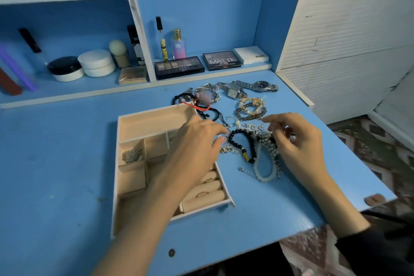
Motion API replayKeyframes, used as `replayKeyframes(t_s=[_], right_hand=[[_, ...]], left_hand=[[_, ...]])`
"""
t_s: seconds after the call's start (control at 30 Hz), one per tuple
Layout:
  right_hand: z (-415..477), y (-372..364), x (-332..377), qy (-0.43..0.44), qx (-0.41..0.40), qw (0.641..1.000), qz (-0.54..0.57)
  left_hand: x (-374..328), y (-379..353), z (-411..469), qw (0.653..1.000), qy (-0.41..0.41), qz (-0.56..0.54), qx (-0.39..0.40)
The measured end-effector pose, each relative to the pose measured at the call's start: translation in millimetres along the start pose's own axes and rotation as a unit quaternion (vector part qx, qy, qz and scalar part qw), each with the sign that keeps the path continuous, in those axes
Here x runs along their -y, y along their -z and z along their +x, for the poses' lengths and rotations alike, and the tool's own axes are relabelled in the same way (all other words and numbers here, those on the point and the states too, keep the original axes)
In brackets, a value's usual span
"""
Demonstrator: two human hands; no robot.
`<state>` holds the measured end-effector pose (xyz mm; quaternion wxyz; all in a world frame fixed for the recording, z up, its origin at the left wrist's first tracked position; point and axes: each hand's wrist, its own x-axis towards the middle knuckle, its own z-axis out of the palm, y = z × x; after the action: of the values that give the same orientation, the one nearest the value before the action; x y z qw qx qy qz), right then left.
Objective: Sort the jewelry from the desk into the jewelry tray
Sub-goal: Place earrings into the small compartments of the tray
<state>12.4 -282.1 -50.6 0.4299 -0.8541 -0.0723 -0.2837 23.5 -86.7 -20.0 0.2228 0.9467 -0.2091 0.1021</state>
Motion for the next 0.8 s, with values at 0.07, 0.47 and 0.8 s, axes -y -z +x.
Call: replayKeyframes(t_s=[0.07, 0.47, 0.8], right_hand=[[-1, -2, 0, 0.006, -0.008, 1.0, 0.002], [-2, -5, 3, 0.035, 0.015, 0.998, -0.044], [12, -9, 17, -0.022, 0.069, 0.996, -0.047]], left_hand=[[0, 0, 8, 0.998, 0.001, 0.049, 0.028], [1, 4, 37, 0.987, 0.003, 0.044, 0.157], [2, 8, 40, 0.981, 0.023, -0.014, 0.191]])
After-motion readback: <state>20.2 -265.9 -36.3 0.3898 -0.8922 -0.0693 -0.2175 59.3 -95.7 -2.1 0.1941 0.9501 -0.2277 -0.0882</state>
